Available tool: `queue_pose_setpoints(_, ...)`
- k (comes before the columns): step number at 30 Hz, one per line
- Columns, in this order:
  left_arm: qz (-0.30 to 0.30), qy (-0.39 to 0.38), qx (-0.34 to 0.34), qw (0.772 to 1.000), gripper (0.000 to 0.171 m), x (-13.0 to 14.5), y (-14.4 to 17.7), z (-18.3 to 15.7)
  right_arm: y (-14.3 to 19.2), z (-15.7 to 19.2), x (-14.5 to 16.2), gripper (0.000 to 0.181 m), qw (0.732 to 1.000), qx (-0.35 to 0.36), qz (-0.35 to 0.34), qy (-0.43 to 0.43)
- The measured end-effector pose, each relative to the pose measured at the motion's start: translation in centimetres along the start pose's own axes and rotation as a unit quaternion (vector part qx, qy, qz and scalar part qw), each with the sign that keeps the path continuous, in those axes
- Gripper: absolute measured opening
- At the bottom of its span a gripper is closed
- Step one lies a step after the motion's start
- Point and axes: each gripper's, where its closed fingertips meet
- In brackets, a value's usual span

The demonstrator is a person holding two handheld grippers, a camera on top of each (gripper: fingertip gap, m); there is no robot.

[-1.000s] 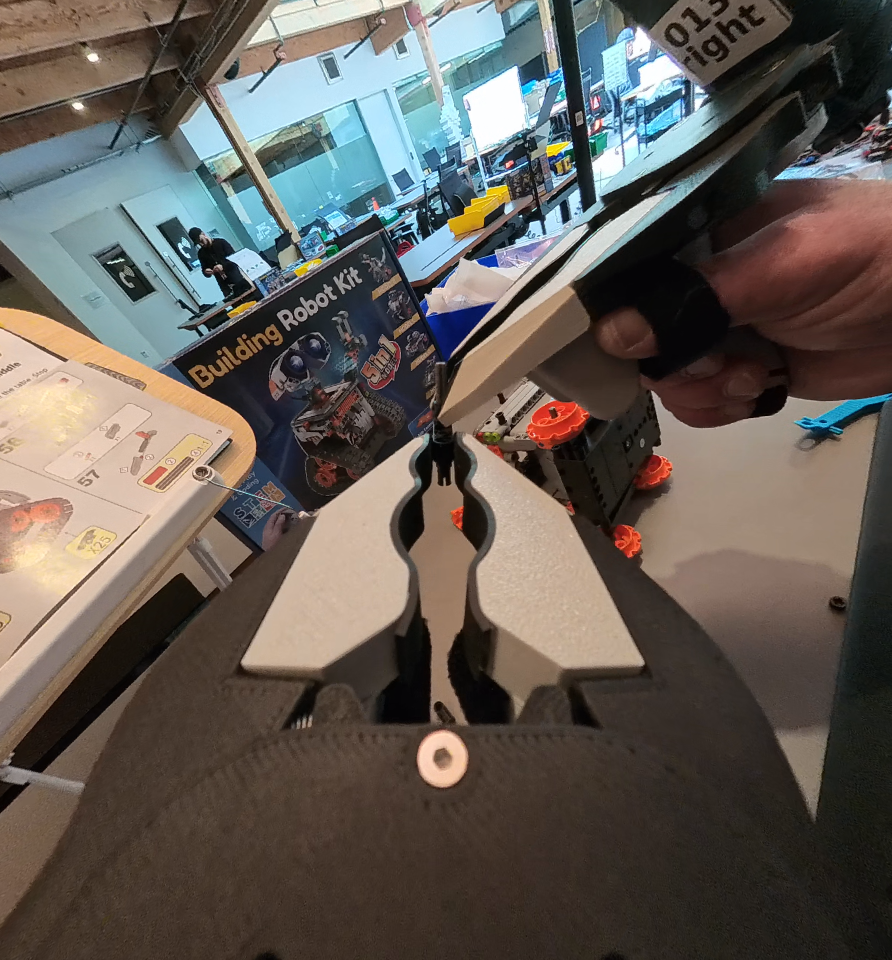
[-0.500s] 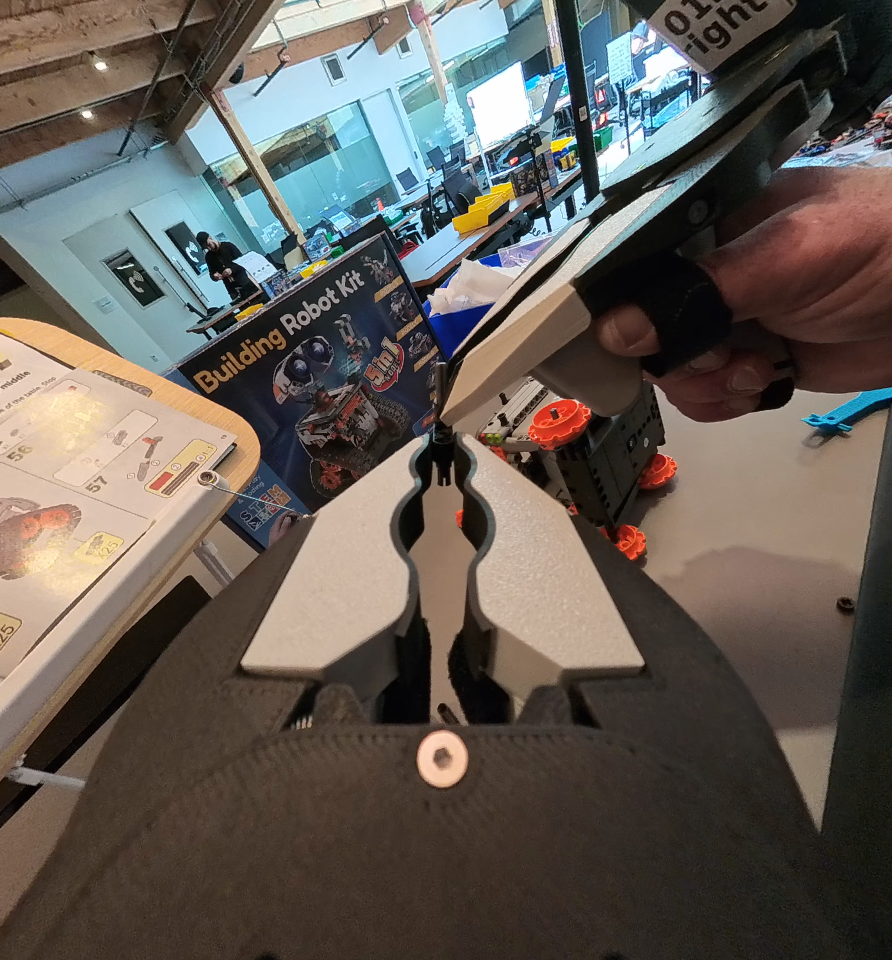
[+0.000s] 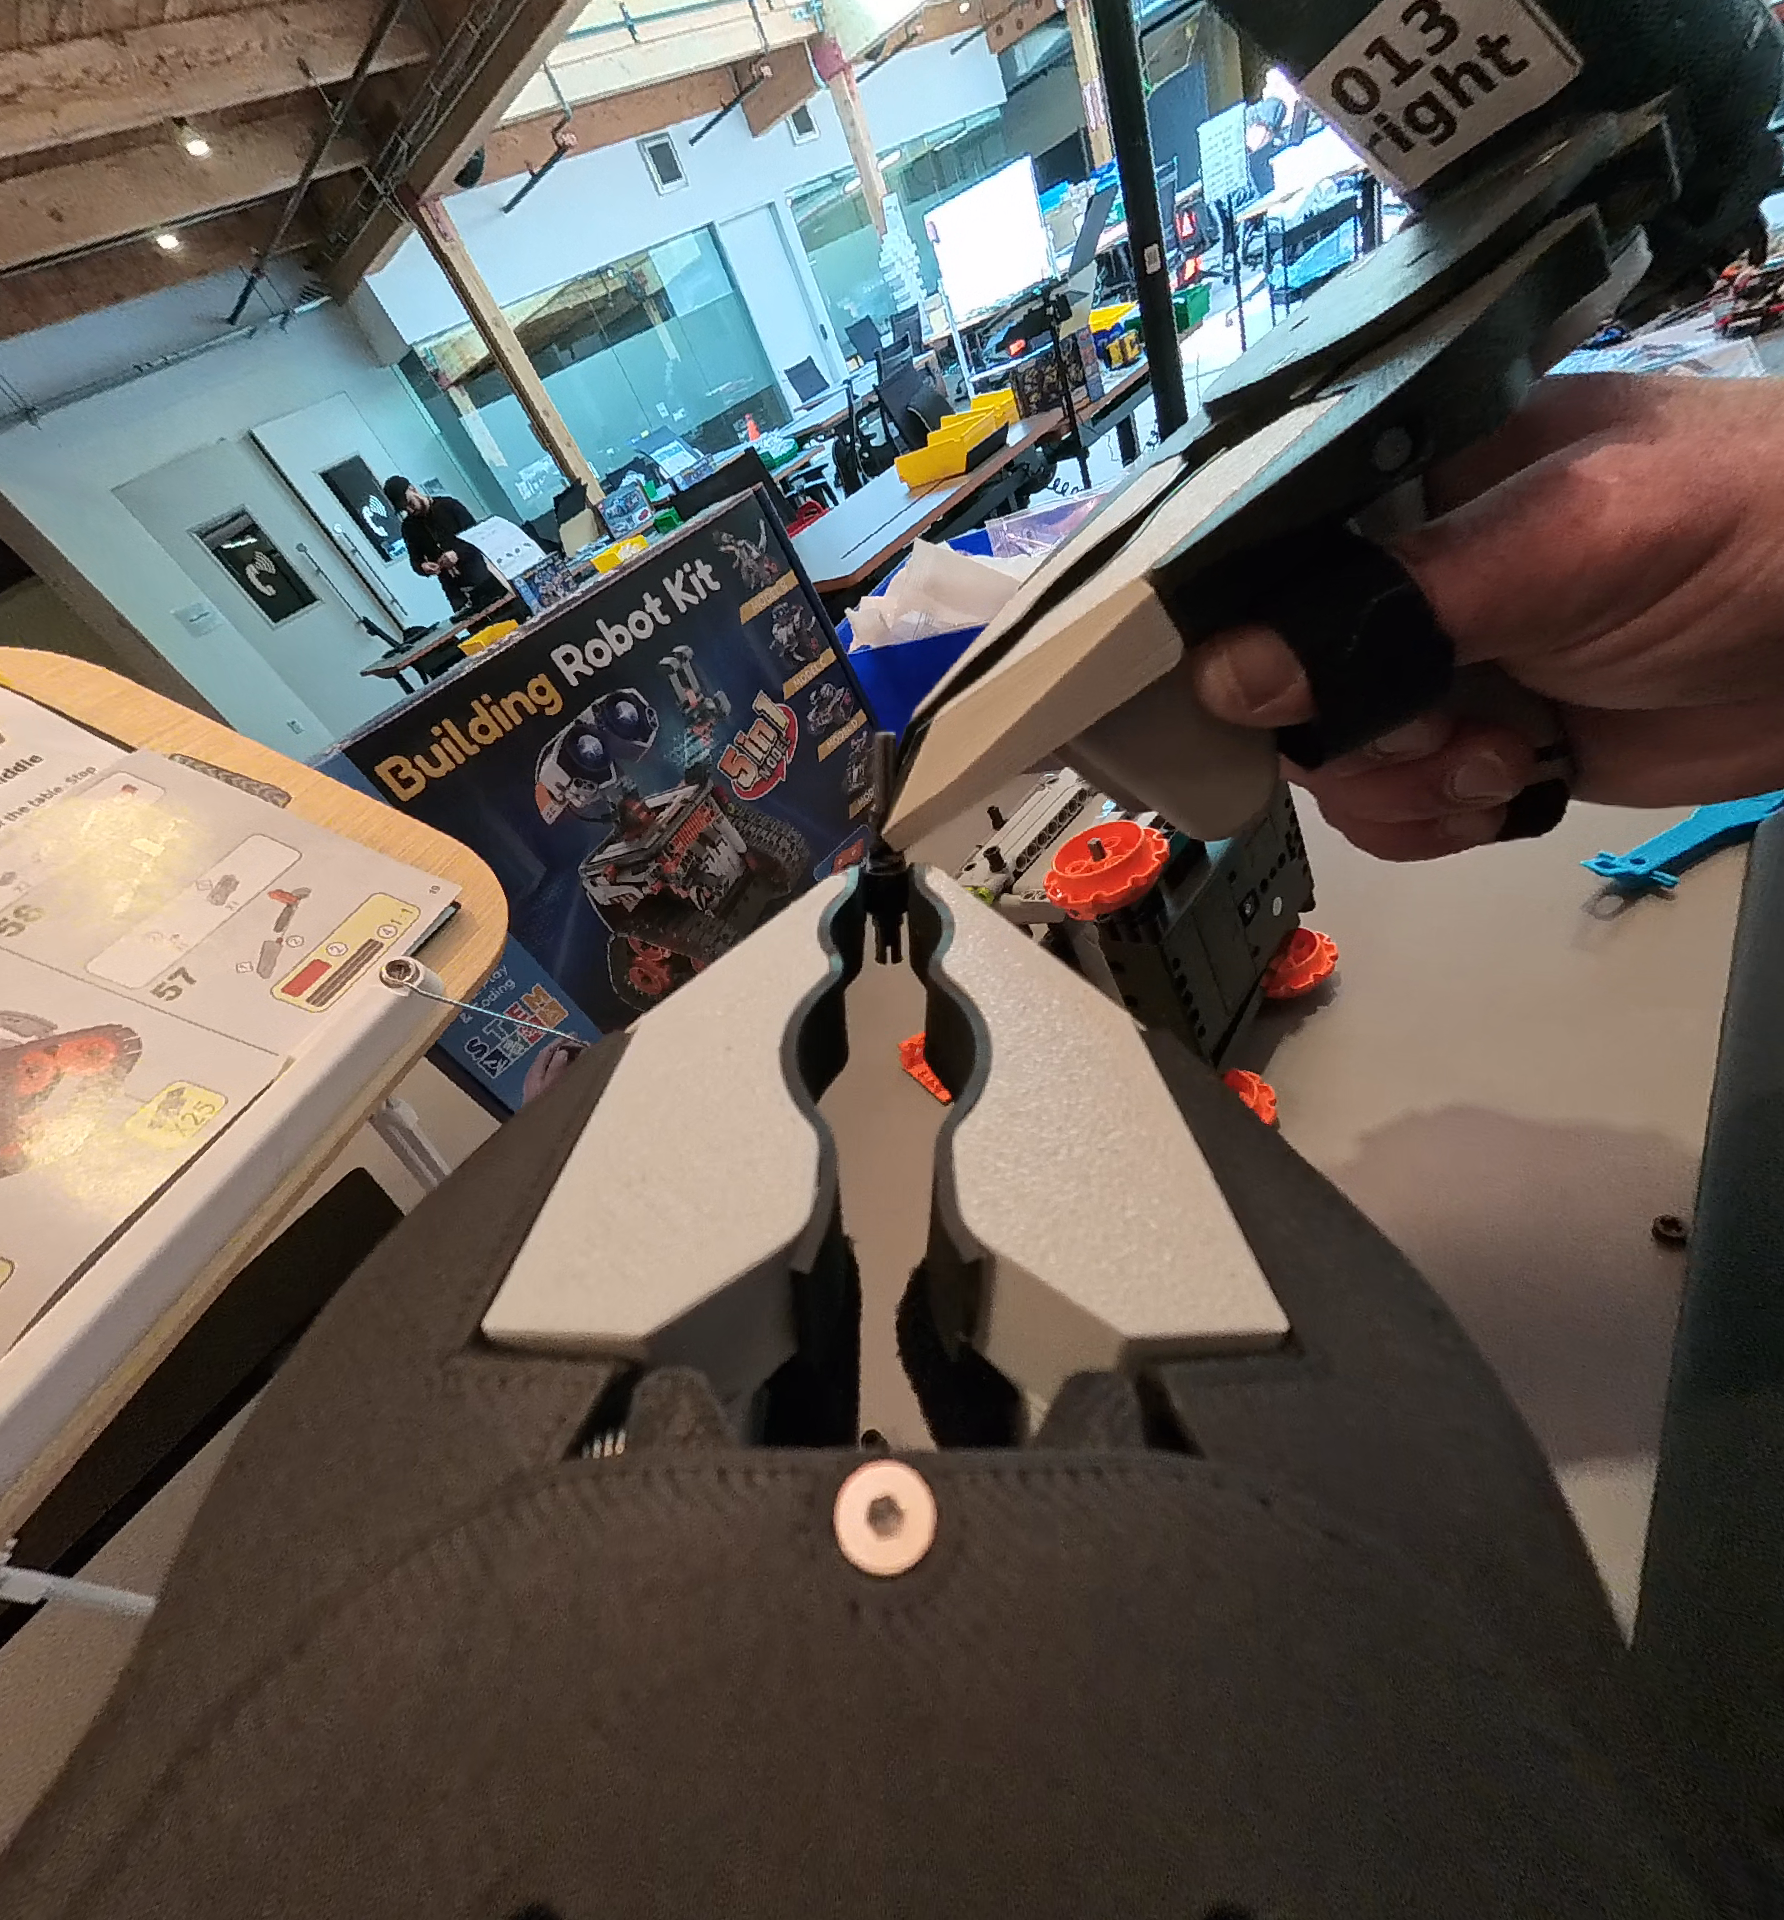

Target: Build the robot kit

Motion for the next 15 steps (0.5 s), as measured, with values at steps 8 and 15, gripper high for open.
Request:
queue_pose_setpoints(8,-0.002,0.012,0.0,1.0,0.007,0.0,0.2,0.2,1.2,-0.7,-0.6,0.016,1.0,0.011,-0.002,0.002)
queue_pose_setpoints(15,0.006,-0.028,0.002,1.0,0.007,-0.4,-0.1,-0.6,1.0,0.0,-0.6,0.009,1.0,0.006,-0.008,0.0)
Point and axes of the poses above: each gripper's, where its closed fingertips meet, y back along the fingers, x out of its underside, z = x × y across the jaws, and after that the axes turned 12 degrees about -y, right-handed
